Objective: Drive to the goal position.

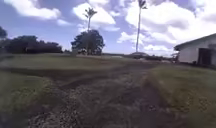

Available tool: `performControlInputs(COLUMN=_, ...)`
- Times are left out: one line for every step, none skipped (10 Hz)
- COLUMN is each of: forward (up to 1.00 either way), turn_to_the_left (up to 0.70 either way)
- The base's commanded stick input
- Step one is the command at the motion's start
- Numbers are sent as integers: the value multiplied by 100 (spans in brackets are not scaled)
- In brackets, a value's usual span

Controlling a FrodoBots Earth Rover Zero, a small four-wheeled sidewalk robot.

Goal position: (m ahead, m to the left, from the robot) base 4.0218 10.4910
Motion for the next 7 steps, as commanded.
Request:
performControlInputs(forward=50, turn_to_the_left=50)
performControlInputs(forward=50, turn_to_the_left=50)
performControlInputs(forward=50, turn_to_the_left=42)
performControlInputs(forward=50, turn_to_the_left=28)
performControlInputs(forward=50, turn_to_the_left=10)
performControlInputs(forward=50, turn_to_the_left=0)
performControlInputs(forward=50, turn_to_the_left=0)
